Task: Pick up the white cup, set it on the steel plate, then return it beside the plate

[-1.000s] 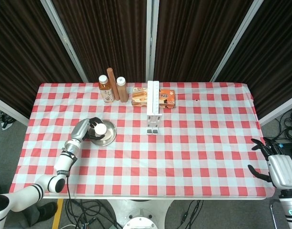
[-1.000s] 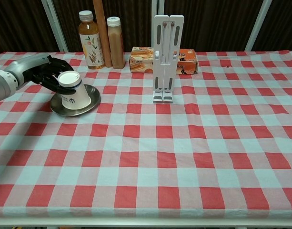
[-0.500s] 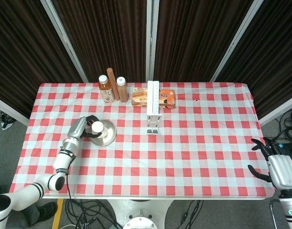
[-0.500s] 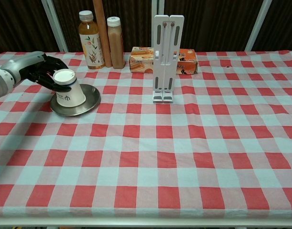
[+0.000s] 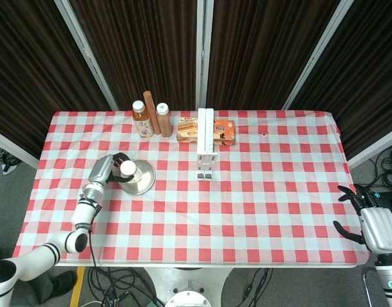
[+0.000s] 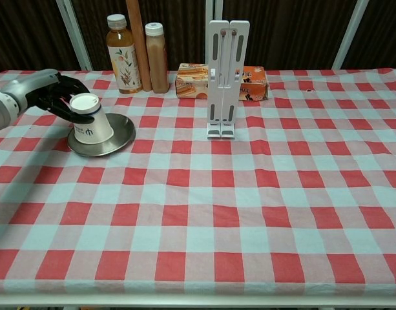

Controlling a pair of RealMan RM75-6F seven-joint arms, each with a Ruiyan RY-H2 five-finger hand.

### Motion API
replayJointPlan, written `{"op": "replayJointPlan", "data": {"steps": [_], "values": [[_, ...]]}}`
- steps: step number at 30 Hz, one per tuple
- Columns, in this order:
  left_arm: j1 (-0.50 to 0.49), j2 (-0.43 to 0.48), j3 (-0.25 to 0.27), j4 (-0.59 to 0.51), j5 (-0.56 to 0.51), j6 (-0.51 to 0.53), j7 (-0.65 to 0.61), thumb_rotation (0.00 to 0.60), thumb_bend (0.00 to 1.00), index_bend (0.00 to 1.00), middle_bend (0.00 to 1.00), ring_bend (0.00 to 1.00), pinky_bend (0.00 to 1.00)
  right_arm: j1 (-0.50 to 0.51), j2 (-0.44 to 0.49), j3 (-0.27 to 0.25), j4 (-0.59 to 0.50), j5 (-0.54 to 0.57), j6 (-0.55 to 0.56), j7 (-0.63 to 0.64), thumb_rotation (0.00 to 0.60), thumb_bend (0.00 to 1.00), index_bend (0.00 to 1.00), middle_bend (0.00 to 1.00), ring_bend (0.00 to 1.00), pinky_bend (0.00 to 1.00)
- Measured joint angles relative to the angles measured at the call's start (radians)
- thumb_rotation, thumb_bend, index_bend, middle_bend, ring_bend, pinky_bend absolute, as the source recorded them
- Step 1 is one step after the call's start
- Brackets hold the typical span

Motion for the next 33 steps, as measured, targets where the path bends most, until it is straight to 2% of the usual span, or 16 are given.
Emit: {"op": "replayJointPlan", "data": {"steps": [11,14,21,23,26,33], "values": [[0.029,0.054,0.035,-0.141,0.083,0.048,-0.019,0.6,0.27,0.51,0.52,0.4,0.35,0.0,0.001,0.001,-0.001,0.006,-0.003,-0.002,0.6,0.16,0.16,0.36,0.1,0.18],[0.018,0.047,0.025,-0.114,0.068,0.039,-0.008,0.6,0.27,0.51,0.52,0.4,0.35,0.0,0.002,0.002,-0.002,0.008,-0.002,-0.002,0.6,0.16,0.16,0.36,0.1,0.18],[-0.018,0.008,-0.023,0.023,-0.026,-0.027,0.014,0.6,0.27,0.51,0.52,0.4,0.35,0.001,-0.001,0.001,0.002,0.002,-0.003,0.003,0.6,0.16,0.16,0.36,0.1,0.18],[-0.015,0.007,-0.027,0.028,-0.033,-0.028,0.011,0.6,0.27,0.51,0.52,0.4,0.35,0.001,-0.002,0.0,0.005,0.002,-0.004,0.005,0.6,0.16,0.16,0.36,0.1,0.18],[-0.003,0.017,-0.017,-0.006,-0.015,-0.016,0.001,0.6,0.27,0.51,0.52,0.39,0.35,0.003,-0.003,0.0,0.006,0.001,-0.006,0.006,0.6,0.16,0.16,0.36,0.1,0.18],[0.028,0.072,0.043,-0.144,0.086,0.028,-0.007,0.6,0.27,0.51,0.52,0.38,0.33,0.003,-0.002,0.001,0.004,0.003,-0.006,0.003,0.6,0.16,0.16,0.36,0.1,0.18]]}}
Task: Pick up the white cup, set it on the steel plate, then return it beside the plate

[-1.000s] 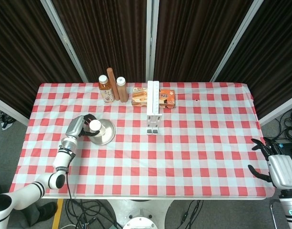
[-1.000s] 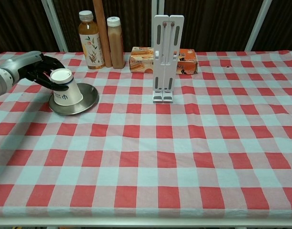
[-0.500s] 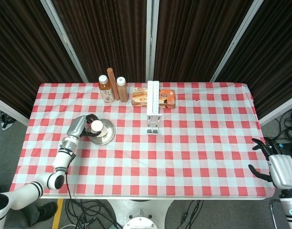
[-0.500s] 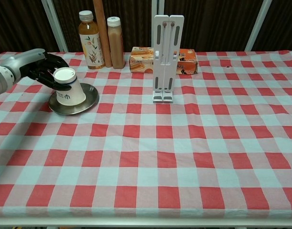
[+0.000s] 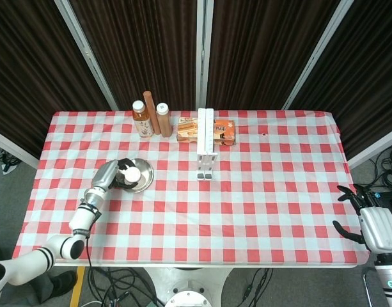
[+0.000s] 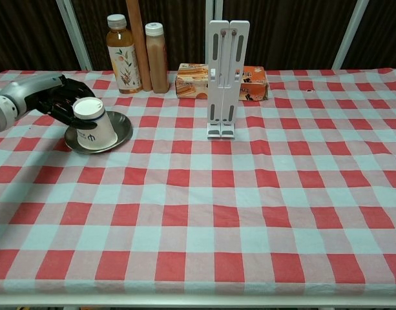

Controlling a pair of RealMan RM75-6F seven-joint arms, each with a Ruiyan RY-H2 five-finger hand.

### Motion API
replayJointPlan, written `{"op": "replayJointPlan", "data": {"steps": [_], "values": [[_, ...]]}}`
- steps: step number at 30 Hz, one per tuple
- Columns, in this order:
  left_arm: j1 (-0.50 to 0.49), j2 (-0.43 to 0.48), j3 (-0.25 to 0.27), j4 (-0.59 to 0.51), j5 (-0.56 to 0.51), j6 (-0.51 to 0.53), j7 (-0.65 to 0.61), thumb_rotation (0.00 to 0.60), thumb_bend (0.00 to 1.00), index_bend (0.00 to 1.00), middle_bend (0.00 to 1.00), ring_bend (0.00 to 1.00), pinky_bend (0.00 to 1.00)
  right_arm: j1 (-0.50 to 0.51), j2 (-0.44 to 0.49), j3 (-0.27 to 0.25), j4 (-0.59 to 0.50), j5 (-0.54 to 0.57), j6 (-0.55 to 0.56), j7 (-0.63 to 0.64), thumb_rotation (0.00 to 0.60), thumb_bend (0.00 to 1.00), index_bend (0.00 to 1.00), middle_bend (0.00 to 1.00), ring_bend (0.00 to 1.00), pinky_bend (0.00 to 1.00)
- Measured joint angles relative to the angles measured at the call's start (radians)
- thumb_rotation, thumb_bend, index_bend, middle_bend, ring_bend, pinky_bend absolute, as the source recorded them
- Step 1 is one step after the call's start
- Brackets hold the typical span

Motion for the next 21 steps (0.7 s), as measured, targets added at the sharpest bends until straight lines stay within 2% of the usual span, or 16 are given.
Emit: {"op": "replayJointPlan", "data": {"steps": [4,11,21], "values": [[-0.013,-0.011,-0.011,0.032,-0.02,-0.018,0.001,0.6,0.27,0.51,0.52,0.38,0.33,0.0,0.0,0.001,-0.003,0.001,0.002,-0.001,0.6,0.16,0.16,0.36,0.1,0.18],[-0.04,-0.064,-0.069,0.171,-0.104,-0.056,-0.019,0.6,0.27,0.51,0.52,0.38,0.33,-0.006,-0.002,-0.003,-0.001,-0.003,0.007,0.001,0.6,0.16,0.16,0.36,0.1,0.18],[-0.013,-0.029,-0.009,0.046,-0.015,-0.017,-0.019,0.6,0.27,0.51,0.52,0.38,0.32,-0.008,-0.001,-0.004,0.001,-0.006,0.012,0.003,0.6,0.16,0.16,0.36,0.1,0.18]]}}
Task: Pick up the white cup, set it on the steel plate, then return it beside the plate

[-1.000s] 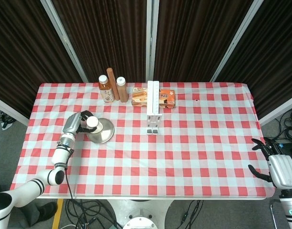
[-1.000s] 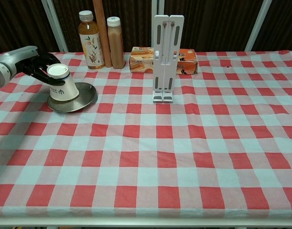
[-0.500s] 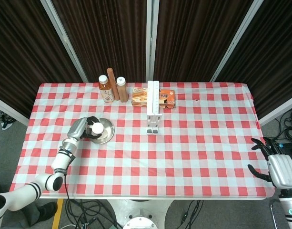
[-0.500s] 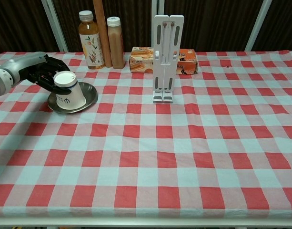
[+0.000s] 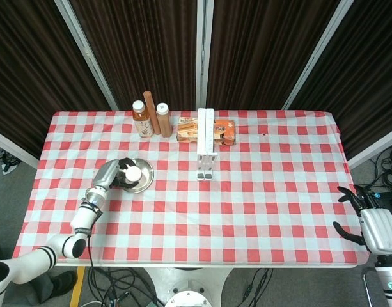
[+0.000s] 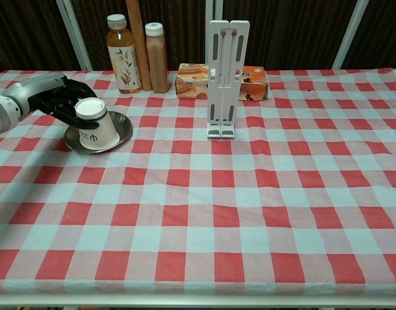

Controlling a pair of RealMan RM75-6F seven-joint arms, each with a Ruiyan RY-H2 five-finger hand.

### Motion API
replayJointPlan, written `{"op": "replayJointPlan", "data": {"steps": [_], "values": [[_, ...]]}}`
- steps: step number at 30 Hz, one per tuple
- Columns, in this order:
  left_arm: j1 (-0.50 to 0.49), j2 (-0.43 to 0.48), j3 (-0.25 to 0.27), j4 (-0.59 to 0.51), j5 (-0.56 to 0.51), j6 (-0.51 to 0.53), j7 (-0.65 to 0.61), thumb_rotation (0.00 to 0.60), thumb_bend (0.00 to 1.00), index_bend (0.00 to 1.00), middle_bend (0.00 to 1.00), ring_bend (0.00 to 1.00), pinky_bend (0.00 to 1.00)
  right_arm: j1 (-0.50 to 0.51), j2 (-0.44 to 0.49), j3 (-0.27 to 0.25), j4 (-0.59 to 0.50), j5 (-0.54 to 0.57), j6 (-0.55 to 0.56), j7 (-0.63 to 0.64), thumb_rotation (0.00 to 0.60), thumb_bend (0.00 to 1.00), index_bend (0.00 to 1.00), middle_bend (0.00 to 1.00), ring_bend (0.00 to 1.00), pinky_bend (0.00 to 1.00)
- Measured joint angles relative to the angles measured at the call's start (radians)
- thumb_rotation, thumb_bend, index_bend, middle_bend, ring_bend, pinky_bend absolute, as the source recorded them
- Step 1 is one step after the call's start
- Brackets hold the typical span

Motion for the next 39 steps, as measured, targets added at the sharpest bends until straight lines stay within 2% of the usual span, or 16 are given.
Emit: {"op": "replayJointPlan", "data": {"steps": [5,10,14,19,21,27,29,31,34,39], "values": [[-0.013,-0.029,-0.021,0.069,-0.038,-0.013,0.011,0.6,0.27,0.51,0.52,0.38,0.32,-0.003,0.001,0.0,-0.003,0.002,0.004,-0.002,0.6,0.16,0.16,0.36,0.1,0.18],[-0.014,-0.057,-0.071,0.135,-0.089,0.008,0.0,0.6,0.27,0.51,0.52,0.38,0.32,-0.005,0.002,0.0,-0.003,0.001,0.007,-0.001,0.6,0.16,0.16,0.36,0.1,0.18],[0.006,-0.026,-0.075,0.086,-0.082,0.026,-0.034,0.6,0.27,0.51,0.52,0.38,0.32,-0.004,0.002,0.002,-0.003,-0.004,0.009,0.002,0.6,0.16,0.16,0.36,0.1,0.18],[0.069,0.068,-0.068,-0.04,-0.047,0.109,-0.06,0.6,0.27,0.51,0.51,0.38,0.32,0.0,0.0,0.0,0.0,-0.012,0.009,0.009,0.6,0.16,0.16,0.36,0.1,0.18],[0.098,0.097,-0.064,-0.054,-0.051,0.137,-0.043,0.6,0.27,0.5,0.51,0.36,0.32,0.0,-0.002,-0.001,0.003,-0.016,0.01,0.012,0.6,0.16,0.16,0.36,0.1,0.18],[0.152,0.134,-0.039,-0.069,-0.093,0.134,0.0,0.6,0.26,0.49,0.49,0.33,0.28,-0.006,-0.004,-0.005,0.013,-0.02,0.018,0.026,0.6,0.16,0.16,0.36,0.1,0.18],[0.165,0.133,-0.026,-0.063,-0.103,0.134,0.021,0.6,0.26,0.44,0.46,0.3,0.26,-0.006,-0.003,-0.006,0.015,-0.024,0.02,0.027,0.6,0.16,0.16,0.36,0.1,0.18],[0.176,0.133,-0.014,-0.058,-0.112,0.121,0.029,0.6,0.23,0.33,0.35,0.21,0.21,-0.005,-0.003,-0.006,0.015,-0.028,0.022,0.027,0.6,0.16,0.16,0.36,0.1,0.18],[0.18,0.137,-0.002,-0.06,-0.109,0.095,0.025,0.6,0.2,0.22,0.23,0.13,0.18,-0.005,-0.001,-0.006,0.012,-0.033,0.026,0.026,0.6,0.16,0.16,0.36,0.1,0.18],[0.199,0.15,-0.002,-0.081,-0.098,0.148,0.037,0.6,0.19,0.2,0.21,0.13,0.18,-0.012,0.003,-0.009,0.009,-0.036,0.038,0.024,0.6,0.16,0.16,0.36,0.1,0.18]]}}
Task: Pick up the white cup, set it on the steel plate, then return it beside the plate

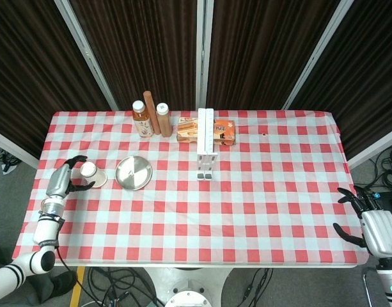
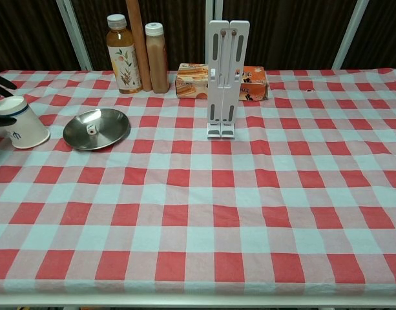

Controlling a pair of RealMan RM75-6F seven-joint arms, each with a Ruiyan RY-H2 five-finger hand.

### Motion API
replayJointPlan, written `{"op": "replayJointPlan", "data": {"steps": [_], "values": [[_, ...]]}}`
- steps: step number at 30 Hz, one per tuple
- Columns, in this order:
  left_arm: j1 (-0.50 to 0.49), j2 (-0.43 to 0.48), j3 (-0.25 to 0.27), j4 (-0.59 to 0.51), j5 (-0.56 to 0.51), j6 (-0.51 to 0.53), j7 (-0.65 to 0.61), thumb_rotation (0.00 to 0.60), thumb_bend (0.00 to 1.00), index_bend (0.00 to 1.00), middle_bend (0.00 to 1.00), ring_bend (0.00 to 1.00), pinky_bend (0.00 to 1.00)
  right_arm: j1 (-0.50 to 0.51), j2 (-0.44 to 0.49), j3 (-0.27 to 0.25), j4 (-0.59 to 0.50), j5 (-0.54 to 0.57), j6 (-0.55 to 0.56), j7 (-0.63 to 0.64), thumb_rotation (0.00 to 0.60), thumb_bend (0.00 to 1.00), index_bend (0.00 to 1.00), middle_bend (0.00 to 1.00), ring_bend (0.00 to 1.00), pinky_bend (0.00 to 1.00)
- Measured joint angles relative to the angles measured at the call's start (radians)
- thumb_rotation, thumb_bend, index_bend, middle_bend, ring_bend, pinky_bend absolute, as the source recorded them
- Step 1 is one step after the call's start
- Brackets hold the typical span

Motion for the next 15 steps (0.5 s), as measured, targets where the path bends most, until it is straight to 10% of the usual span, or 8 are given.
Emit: {"op": "replayJointPlan", "data": {"steps": [15], "values": [[0.224,0.231,0.109,-0.181,0.075,0.301,0.257,0.6,0.19,0.2,0.21,0.13,0.11,-0.02,-0.015,0.009,0.014,0.032,0.017,-0.046,0.6,0.16,0.16,0.26,0.08,0.18]]}}
